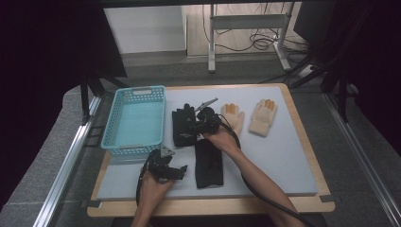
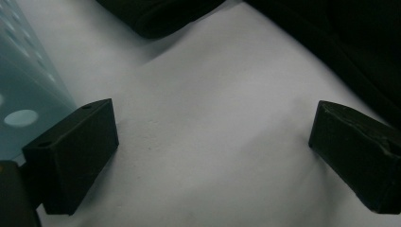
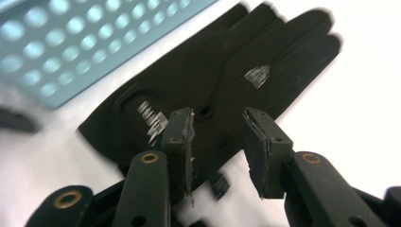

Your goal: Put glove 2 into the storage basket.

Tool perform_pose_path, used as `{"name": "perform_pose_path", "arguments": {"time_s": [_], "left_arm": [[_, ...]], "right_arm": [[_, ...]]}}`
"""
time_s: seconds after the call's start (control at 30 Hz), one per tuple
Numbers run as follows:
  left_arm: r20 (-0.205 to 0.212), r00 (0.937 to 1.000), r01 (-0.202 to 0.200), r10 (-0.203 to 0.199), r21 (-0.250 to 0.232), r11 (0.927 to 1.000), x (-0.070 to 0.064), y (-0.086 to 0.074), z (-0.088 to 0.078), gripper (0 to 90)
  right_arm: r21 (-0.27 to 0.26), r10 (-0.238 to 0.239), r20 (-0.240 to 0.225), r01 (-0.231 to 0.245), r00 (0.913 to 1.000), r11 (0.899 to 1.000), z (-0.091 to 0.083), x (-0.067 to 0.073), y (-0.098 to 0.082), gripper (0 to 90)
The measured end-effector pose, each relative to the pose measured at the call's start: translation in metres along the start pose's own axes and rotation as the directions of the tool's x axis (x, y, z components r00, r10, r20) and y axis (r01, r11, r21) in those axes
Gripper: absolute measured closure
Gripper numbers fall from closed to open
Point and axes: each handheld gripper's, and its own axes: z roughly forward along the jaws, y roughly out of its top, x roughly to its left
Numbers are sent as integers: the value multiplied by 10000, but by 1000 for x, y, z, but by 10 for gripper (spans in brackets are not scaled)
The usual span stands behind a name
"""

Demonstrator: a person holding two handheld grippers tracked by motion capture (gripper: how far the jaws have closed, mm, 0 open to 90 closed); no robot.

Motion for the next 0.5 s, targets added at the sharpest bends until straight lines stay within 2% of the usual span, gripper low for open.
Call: {"name": "perform_pose_path", "arguments": {"time_s": [0.03, 0.13, 0.23, 0.3, 0.37, 0.5], "left_arm": [[0, 10000, 0, 0, 0, 10000, 0, 0, 0, 24], [16, 10000, 23, -23, -14, 10000, 0, 0, 0, 24], [15, 10000, 16, -16, -15, 10000, 0, 0, 0, 24], [15, 10000, 18, -18, -16, 10000, 0, 0, 0, 24], [14, 10000, 26, -26, -22, 10000, 0, 0, 0, 24], [15, 10000, 12, -12, -3, 10000, 0, 0, 0, 23]], "right_arm": [[0, 0, 0, 0, 10000, 10000, 0, 0, 0, 618], [-110, -115, 152, 117, 9998, 9999, 17, -5, 11, 538], [59, -323, 131, 323, 9994, 9995, 37, -5, 13, 436], [88, -323, 155, 321, 9994, 9994, 49, -5, 14, 409], [70, -249, 90, 248, 9996, 9997, 55, -6, 14, 438], [53, -35, -106, 35, 9999, 10000, 57, -8, 14, 622]]}}
